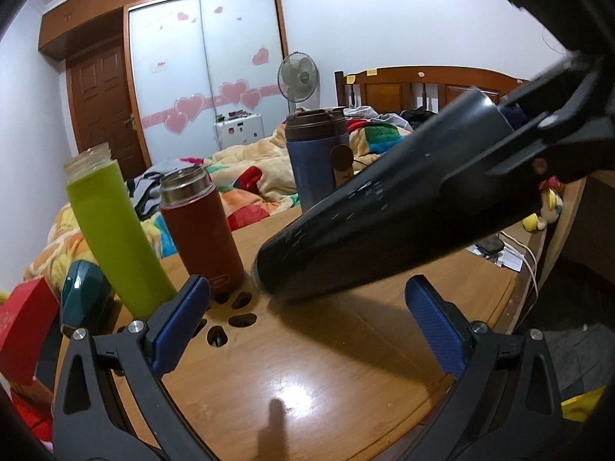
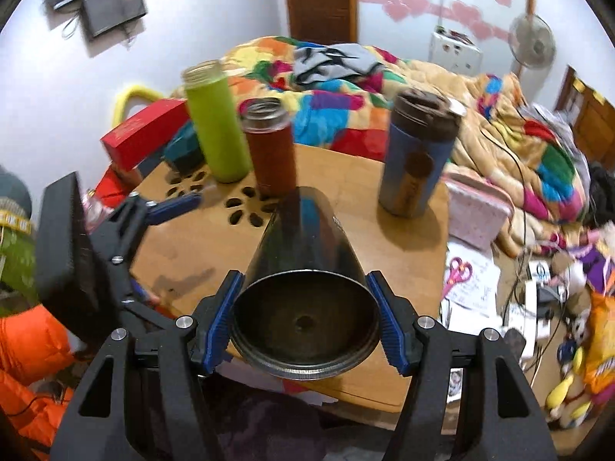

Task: Flip cup upside down

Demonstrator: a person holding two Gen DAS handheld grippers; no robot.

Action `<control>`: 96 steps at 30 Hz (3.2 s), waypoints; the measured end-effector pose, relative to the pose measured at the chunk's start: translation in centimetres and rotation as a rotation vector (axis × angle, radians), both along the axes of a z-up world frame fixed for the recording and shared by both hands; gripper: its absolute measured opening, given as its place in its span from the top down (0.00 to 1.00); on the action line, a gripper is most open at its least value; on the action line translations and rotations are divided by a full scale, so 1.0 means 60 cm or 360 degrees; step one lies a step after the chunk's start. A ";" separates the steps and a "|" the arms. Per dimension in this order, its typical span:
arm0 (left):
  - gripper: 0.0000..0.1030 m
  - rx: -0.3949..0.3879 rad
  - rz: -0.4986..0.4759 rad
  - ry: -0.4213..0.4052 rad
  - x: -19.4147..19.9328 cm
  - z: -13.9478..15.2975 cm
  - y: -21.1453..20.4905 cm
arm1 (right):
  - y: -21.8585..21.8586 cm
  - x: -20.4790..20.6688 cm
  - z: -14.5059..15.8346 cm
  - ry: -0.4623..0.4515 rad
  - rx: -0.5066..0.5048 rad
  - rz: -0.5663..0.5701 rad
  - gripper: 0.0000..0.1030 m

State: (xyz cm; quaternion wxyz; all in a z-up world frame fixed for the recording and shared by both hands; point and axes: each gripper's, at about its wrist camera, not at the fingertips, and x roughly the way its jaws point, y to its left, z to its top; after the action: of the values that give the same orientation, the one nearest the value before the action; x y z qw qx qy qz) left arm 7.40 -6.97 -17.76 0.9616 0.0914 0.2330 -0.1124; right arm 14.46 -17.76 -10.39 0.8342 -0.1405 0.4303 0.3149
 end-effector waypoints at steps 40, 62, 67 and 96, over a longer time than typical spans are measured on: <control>0.38 -0.0192 0.0097 0.0211 0.044 0.085 0.070 | 0.029 -0.042 0.057 -0.0300 0.0254 -0.0086 0.40; 0.33 -0.0260 0.0139 0.0359 0.055 0.111 0.093 | 0.006 -0.036 0.048 -0.0275 0.0368 -0.0265 0.40; 0.19 -0.0340 0.0159 0.0314 0.012 0.153 0.115 | 0.010 -0.051 0.065 -0.0314 0.0388 -0.0271 0.32; 0.00 -0.0349 0.0342 -0.0200 -0.176 0.322 0.135 | 0.005 -0.185 0.200 -0.0700 0.0570 -0.0378 0.00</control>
State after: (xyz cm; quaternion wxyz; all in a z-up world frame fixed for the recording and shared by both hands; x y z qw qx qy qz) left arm -3.14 1.12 1.56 0.9850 -0.0329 0.1673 -0.0278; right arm 3.36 -17.48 1.59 0.9498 -0.0047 0.1905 0.2480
